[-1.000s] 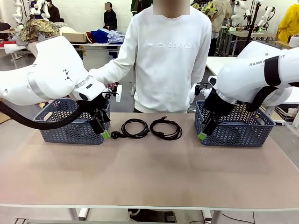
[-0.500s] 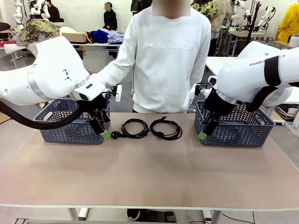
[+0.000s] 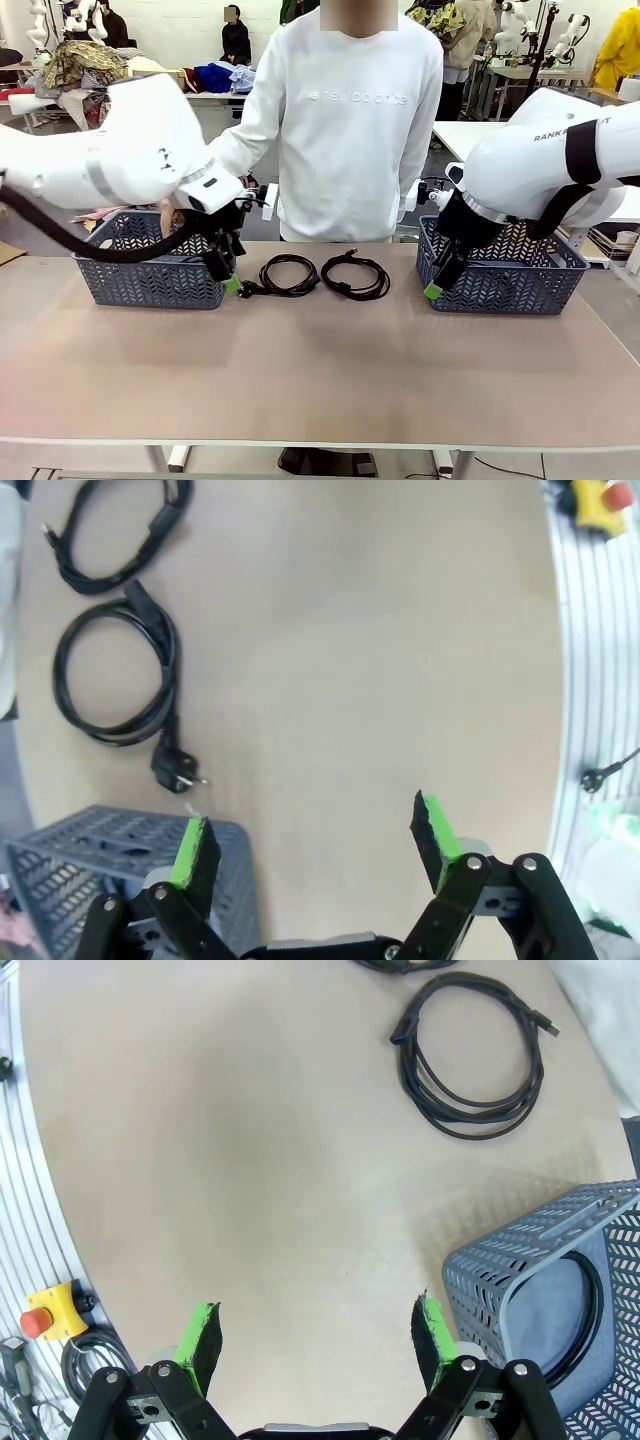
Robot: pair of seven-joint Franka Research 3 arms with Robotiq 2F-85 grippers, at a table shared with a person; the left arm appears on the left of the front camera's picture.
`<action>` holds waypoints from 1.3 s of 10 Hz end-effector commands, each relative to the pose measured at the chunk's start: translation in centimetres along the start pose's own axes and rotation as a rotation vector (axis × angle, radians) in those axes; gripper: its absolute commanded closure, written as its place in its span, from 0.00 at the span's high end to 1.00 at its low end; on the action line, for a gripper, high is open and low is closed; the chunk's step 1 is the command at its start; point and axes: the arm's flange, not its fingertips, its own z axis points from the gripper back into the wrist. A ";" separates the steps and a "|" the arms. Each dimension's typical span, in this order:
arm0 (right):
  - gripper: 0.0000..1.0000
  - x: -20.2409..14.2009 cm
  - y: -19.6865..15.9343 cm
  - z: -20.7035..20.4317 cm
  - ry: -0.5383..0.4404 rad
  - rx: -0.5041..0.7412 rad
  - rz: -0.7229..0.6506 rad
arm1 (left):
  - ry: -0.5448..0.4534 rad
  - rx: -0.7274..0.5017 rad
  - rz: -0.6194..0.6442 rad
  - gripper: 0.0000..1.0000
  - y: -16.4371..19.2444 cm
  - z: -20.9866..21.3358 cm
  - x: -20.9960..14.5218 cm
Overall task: Organize the cables according to human instructions.
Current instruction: Pick up a bundle of cables and place it in the basket indicated by the human.
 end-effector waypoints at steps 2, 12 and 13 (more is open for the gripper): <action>1.00 0.2 -0.1 0.2 0.007 -0.011 -0.002 | 0.114 0.045 -0.019 1.00 4.1 -1.6 3.5; 1.00 0.2 -0.1 0.2 0.007 -0.011 -0.002 | 0.134 -0.058 -0.028 1.00 8.8 -7.3 6.7; 1.00 0.2 -0.1 0.2 0.007 -0.011 -0.002 | 0.134 -0.058 -0.028 1.00 8.8 -7.3 6.7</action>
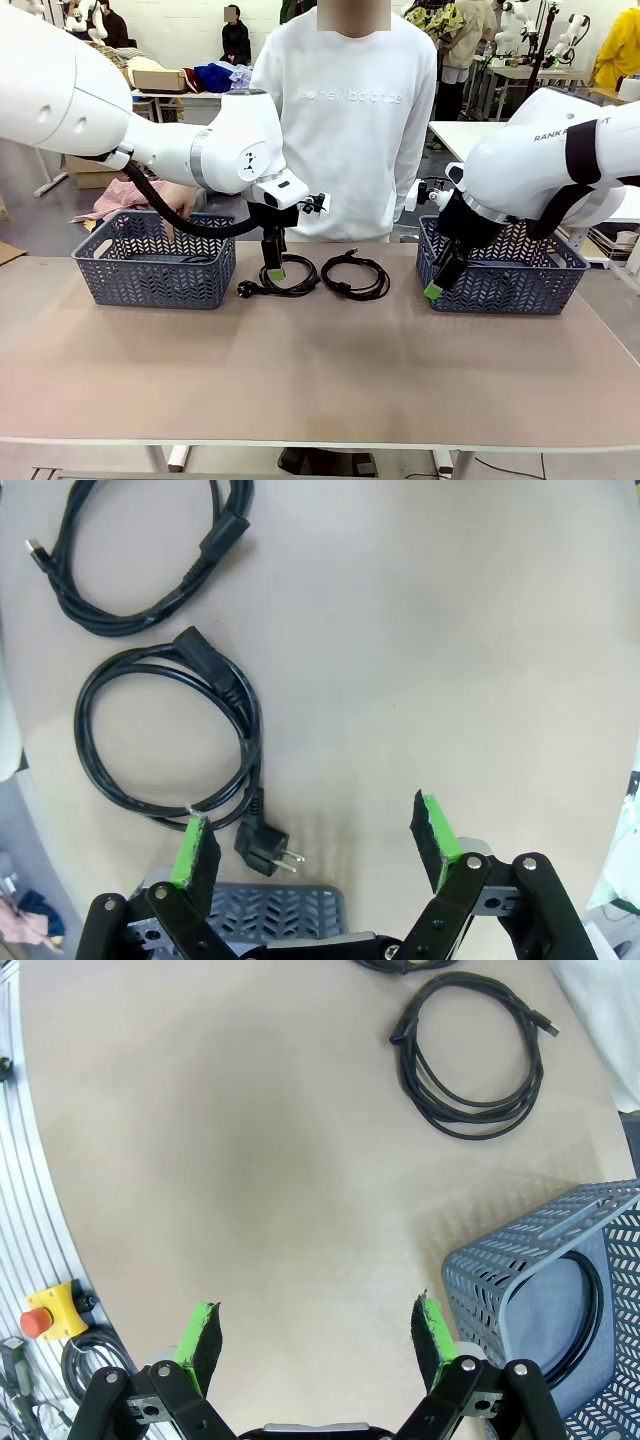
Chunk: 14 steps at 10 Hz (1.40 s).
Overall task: Organize the cables according to human instructions.
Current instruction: Pick up a bundle of cables and place it in the basket indicated by the human.
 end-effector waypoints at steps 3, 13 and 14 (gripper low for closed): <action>1.00 0.2 -0.1 0.2 0.007 -0.011 -0.002 | 0.005 0.010 0.003 1.00 -0.2 0.2 -0.3; 1.00 0.2 -0.1 0.2 0.007 -0.011 -0.002 | 0.072 -0.130 -0.040 1.00 5.4 -6.5 -0.2; 1.00 0.2 -0.1 0.2 0.007 -0.011 -0.002 | 0.077 -0.144 -0.041 1.00 5.5 -7.1 -0.2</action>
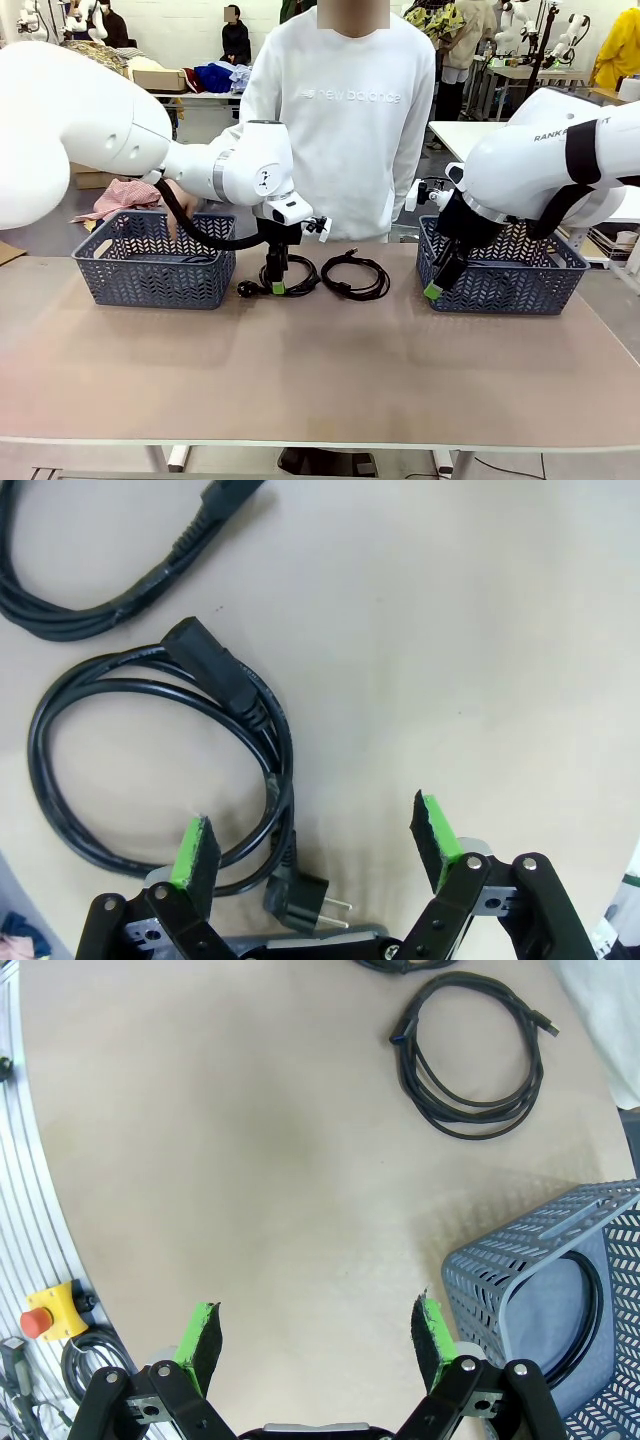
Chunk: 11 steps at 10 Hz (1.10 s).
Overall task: Organize the cables according to human instructions.
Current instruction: Pick up a bundle of cables and place it in the basket indicated by the human.
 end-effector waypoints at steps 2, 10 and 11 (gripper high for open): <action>1.00 0.2 -0.1 0.2 0.007 -0.011 -0.002 | 0.021 -0.030 -0.011 1.00 0.7 -0.6 0.2; 1.00 0.2 -0.1 0.2 0.007 -0.011 -0.002 | -0.003 -0.035 -0.002 1.00 1.4 -3.2 0.1; 1.00 0.2 -0.1 0.2 0.007 -0.011 -0.002 | -0.006 -0.037 -0.002 1.00 1.4 -3.5 0.0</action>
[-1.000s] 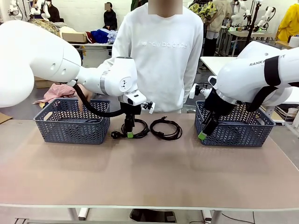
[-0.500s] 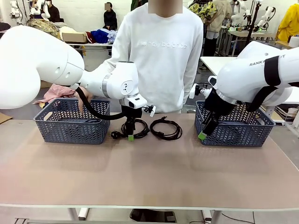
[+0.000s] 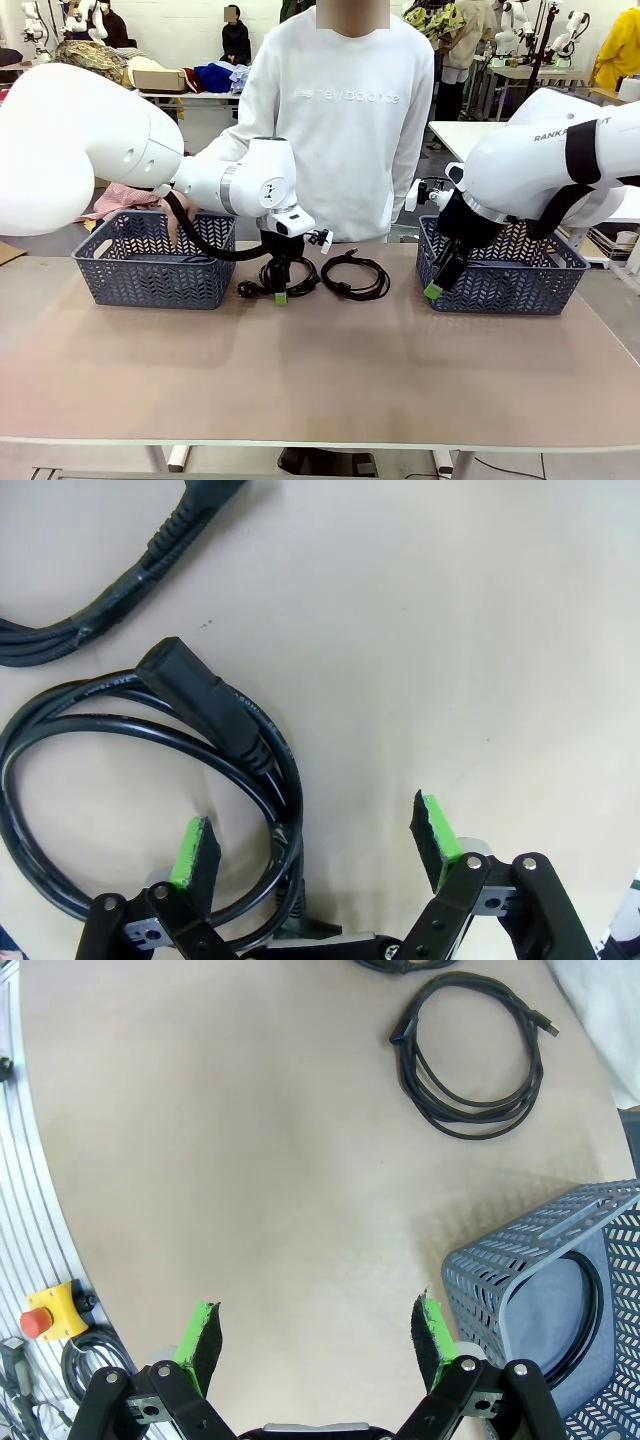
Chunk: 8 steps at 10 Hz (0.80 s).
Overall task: Organize the cables according to human instructions.
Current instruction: Pick up a bundle of cables and place it in the basket indicated by the human.
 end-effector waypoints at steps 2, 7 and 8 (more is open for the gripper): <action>1.00 0.2 -0.1 0.2 0.007 -0.011 -0.002 | -0.005 0.005 -0.001 1.00 0.4 -0.2 -0.2; 1.00 0.2 -0.1 0.2 0.007 -0.011 -0.002 | -0.002 0.001 0.001 0.90 0.4 -0.4 0.1; 1.00 0.2 -0.1 0.2 0.007 -0.011 -0.002 | 0.004 0.007 -0.003 0.84 0.3 -0.4 0.1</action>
